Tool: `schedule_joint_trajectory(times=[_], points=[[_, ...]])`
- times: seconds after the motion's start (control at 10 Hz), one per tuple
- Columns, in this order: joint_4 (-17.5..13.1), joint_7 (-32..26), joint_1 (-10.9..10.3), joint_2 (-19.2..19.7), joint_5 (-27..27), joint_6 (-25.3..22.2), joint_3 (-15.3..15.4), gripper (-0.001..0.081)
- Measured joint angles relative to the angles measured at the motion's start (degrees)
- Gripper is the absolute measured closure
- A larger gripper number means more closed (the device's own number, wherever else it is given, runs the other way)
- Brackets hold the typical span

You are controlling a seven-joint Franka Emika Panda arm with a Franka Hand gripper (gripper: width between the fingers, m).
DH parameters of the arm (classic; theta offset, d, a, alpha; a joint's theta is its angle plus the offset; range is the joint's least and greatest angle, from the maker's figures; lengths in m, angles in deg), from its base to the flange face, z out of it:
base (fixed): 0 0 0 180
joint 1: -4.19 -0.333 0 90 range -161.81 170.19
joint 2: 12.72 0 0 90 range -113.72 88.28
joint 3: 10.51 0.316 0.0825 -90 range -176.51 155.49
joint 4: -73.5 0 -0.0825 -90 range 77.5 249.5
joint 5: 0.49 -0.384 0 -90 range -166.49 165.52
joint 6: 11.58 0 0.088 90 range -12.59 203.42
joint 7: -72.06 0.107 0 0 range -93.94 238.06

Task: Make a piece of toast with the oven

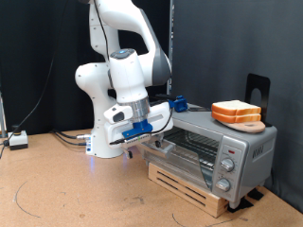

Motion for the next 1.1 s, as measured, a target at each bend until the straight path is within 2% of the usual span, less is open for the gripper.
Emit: schedule_joint_trajectory(times=[0.7,1.1], points=[[-0.2,0.1,0.0,0.0,0.5,-0.2,0.0,-0.0003],[-0.2,4.8,0.9,1.8,7.1,0.7,0.0,-0.0003]])
